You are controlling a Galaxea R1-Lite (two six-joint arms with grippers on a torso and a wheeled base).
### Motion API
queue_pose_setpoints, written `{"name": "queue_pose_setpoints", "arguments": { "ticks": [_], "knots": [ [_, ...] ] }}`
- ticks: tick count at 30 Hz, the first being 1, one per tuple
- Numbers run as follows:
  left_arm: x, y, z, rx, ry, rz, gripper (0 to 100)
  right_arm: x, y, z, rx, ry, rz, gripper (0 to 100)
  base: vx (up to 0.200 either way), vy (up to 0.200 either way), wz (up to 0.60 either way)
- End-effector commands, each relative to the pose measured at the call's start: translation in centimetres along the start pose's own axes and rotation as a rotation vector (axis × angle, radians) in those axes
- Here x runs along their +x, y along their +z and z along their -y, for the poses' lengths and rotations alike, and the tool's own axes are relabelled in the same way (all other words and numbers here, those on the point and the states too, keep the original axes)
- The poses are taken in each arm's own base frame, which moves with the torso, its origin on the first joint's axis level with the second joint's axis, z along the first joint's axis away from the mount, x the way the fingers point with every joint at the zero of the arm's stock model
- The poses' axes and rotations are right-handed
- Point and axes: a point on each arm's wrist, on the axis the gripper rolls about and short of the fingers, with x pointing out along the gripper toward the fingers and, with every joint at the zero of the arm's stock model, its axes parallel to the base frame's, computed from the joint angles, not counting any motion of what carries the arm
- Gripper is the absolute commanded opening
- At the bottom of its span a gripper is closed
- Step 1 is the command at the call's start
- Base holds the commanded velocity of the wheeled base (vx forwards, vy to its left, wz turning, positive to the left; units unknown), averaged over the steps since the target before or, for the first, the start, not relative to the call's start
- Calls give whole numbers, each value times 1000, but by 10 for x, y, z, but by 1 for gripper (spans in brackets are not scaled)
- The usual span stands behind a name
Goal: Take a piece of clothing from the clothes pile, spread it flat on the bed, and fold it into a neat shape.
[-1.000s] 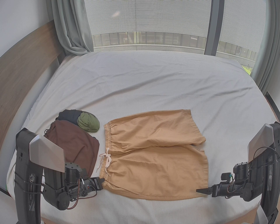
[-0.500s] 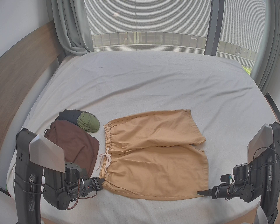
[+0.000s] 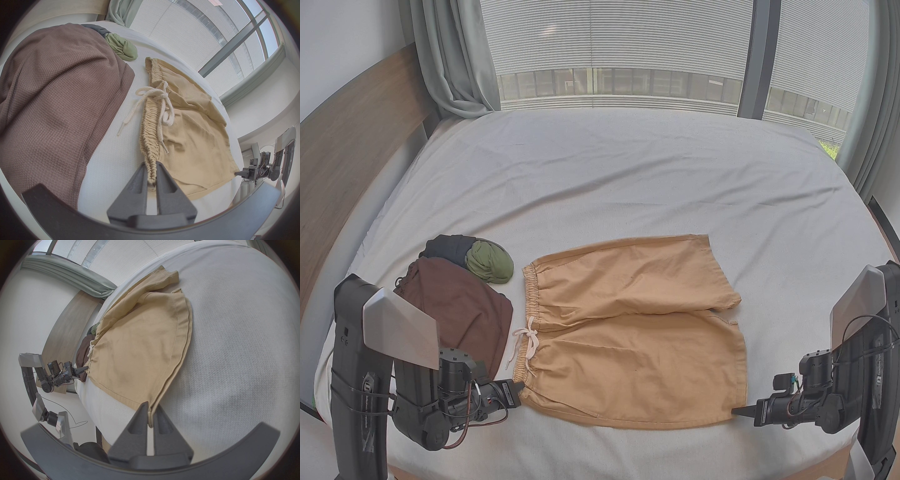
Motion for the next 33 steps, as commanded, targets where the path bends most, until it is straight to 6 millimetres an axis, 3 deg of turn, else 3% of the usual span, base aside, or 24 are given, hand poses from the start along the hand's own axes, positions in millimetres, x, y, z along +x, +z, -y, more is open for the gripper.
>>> {"name": "queue_pose_setpoints", "arguments": {
  "ticks": [1, 12, 20, 33],
  "knots": [
    [-3, 0, 0, -4, 0, -2, 0, -4, 0, -1, 3, -2, 3, 0, 0, 0, 0],
    [-36, -3, 1, 10, 16, -44, 0, -20, -1, -8, 4, -15, 14, 0, 0, 0, 0],
    [-45, -3, 1, 23, 8, -55, 0, -28, -2, -16, 6, -17, -39, 0, 0, 0, 0],
    [-68, -21, -1, 81, -17, -176, 0, -44, -3, -27, 12, -25, -85, 0, 0, 0, 0]
  ]
}}
